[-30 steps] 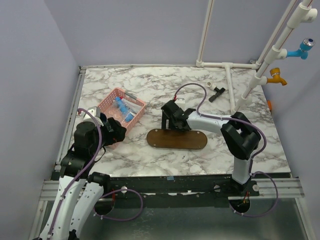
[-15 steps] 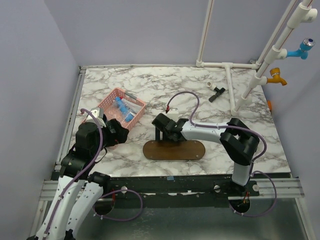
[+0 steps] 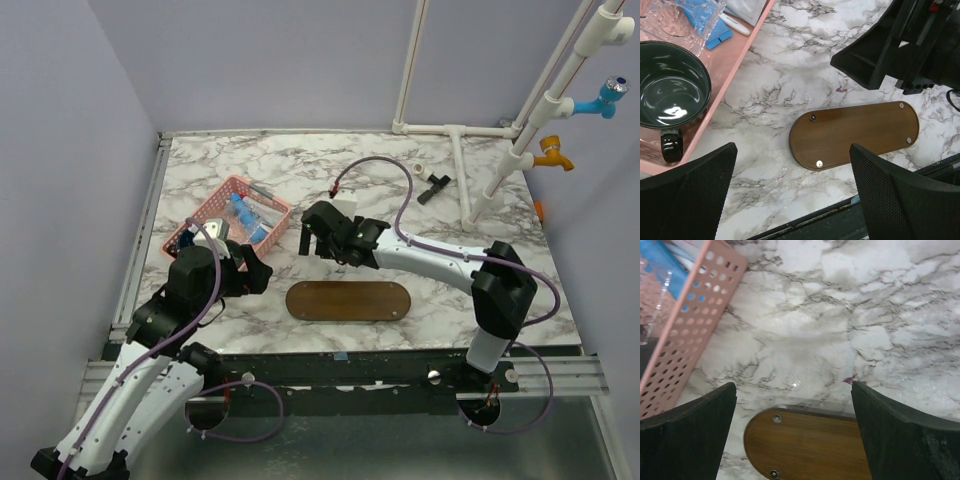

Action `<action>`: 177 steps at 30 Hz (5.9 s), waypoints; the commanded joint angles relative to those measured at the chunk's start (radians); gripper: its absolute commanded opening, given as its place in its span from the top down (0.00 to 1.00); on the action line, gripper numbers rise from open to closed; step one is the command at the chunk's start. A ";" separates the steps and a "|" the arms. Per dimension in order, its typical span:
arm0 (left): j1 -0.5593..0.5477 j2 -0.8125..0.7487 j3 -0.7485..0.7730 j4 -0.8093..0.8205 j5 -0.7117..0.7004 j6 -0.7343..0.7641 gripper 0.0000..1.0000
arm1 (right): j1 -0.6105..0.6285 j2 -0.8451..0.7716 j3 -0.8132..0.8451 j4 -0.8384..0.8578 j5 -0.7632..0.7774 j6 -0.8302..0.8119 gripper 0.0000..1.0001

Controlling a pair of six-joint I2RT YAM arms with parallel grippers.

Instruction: Prepare toiletry sets of a toothbrush and toothpaste on the tray

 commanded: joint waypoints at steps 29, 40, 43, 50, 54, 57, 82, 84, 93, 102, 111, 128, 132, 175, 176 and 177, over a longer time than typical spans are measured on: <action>0.050 0.223 0.280 -0.317 -0.159 -0.259 0.09 | 0.140 0.051 0.304 -0.188 0.057 -0.302 0.00; 0.329 0.326 0.248 -0.302 -0.093 -0.202 0.22 | 0.117 0.008 0.283 -0.237 0.038 -0.331 0.00; 0.395 0.333 0.239 -0.315 -0.107 -0.201 0.27 | 0.109 -0.003 0.275 -0.248 0.031 -0.341 0.00; 0.599 0.337 0.202 -0.297 -0.066 -0.142 0.29 | 0.100 -0.031 0.234 -0.247 -0.001 -0.356 0.00; 0.647 0.375 0.192 -0.270 -0.040 -0.120 0.34 | 0.097 -0.053 0.201 -0.240 -0.019 -0.353 0.00; 0.673 0.416 0.182 -0.245 -0.032 -0.114 0.40 | 0.096 -0.076 0.177 -0.234 -0.030 -0.354 0.00; 0.748 0.686 0.239 -0.208 -0.027 -0.081 0.55 | 0.094 -0.246 0.030 -0.196 -0.068 -0.347 0.00; 0.748 0.710 0.240 -0.196 -0.006 -0.086 0.57 | 0.095 -0.247 0.026 -0.194 -0.077 -0.345 0.00; 0.748 0.771 0.270 -0.192 -0.017 -0.068 0.69 | 0.094 -0.260 0.010 -0.194 -0.091 -0.339 0.00; 0.717 0.839 0.285 -0.184 0.012 -0.025 0.84 | 0.094 -0.261 0.013 -0.203 -0.091 -0.335 0.00; 0.624 0.899 0.347 -0.181 0.012 0.001 1.00 | 0.095 -0.283 -0.010 -0.213 -0.083 -0.321 0.00; 0.396 1.082 0.639 -0.192 0.080 0.112 1.00 | 0.091 -0.416 -0.064 -0.209 -0.146 -0.430 0.00; 0.358 1.109 0.685 -0.178 0.123 0.131 1.00 | 0.090 -0.437 -0.069 -0.233 -0.147 -0.431 0.00; 0.120 1.443 1.042 -0.120 0.227 0.001 1.00 | 0.086 -0.505 -0.106 -0.413 -0.052 -0.230 0.00; 0.120 1.443 1.042 -0.118 0.220 0.001 1.00 | 0.085 -0.503 -0.104 -0.418 -0.051 -0.228 0.00; 0.120 1.442 1.042 -0.119 0.212 0.003 1.00 | 0.084 -0.502 -0.105 -0.418 -0.051 -0.224 0.00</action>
